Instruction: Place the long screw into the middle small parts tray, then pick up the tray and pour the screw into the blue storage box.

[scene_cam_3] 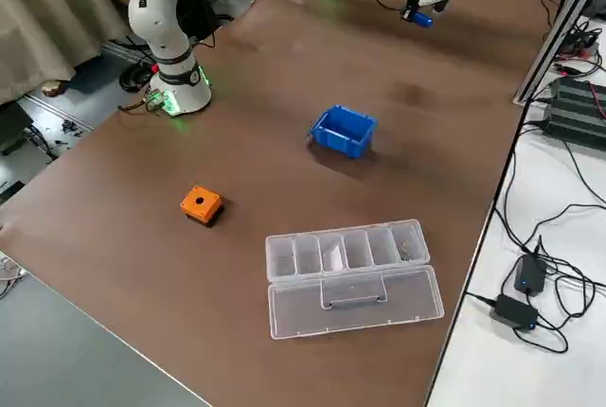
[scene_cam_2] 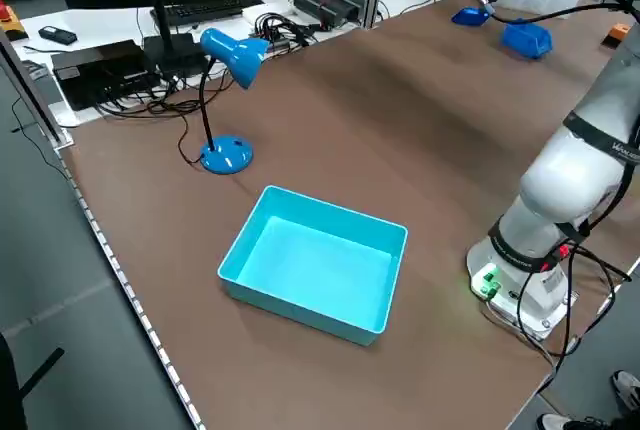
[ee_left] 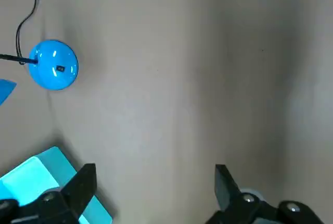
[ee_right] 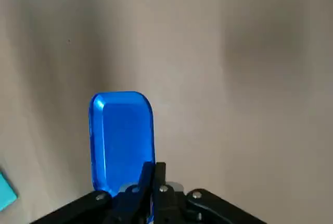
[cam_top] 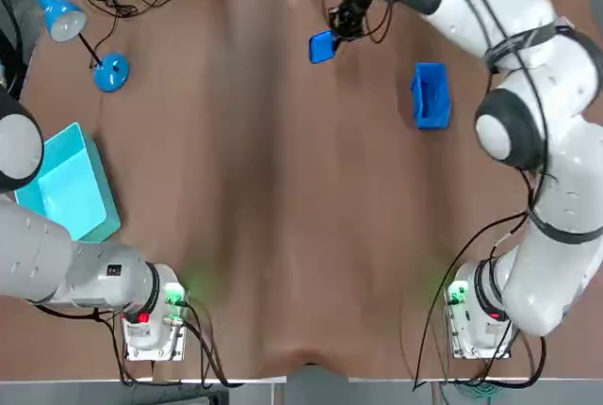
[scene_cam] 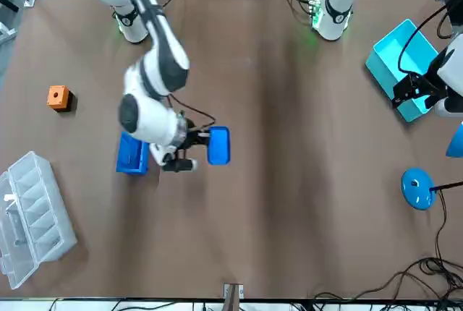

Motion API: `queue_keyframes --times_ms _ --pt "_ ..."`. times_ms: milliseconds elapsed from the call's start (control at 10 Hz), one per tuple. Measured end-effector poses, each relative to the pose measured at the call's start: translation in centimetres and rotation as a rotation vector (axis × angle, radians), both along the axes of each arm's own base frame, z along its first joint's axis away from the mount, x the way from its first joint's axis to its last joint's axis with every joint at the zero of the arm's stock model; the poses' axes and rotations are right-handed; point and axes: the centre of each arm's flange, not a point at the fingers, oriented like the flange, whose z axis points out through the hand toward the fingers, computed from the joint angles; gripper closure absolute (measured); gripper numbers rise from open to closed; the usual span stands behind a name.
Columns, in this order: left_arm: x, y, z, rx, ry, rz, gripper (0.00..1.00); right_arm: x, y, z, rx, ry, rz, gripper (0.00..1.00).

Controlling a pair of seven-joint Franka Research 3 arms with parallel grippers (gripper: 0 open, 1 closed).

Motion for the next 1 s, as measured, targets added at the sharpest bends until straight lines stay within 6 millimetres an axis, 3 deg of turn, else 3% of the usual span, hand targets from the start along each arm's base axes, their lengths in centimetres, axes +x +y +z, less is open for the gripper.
queue_keyframes --times_ms 200,300,800,1000 --pt "0.0 0.0 0.0 0.0 0.0 0.0 0.0 -0.9 5.5 -4.4 0.014 -0.047 0.024 0.96" --pt "0.0 0.0 0.0 0.0 0.0 0.0 0.0 -1.6 7.2 -6.6 0.018 -0.045 0.038 0.96" --pt "0.0 0.0 0.0 0.0 0.0 0.0 0.0 -6.0 13.7 -14.1 0.017 -0.104 0.092 0.97" --pt "0.0 0.0 0.0 0.0 0.0 0.0 0.0 -6.7 14.6 -14.8 0.028 -0.113 0.117 0.97"
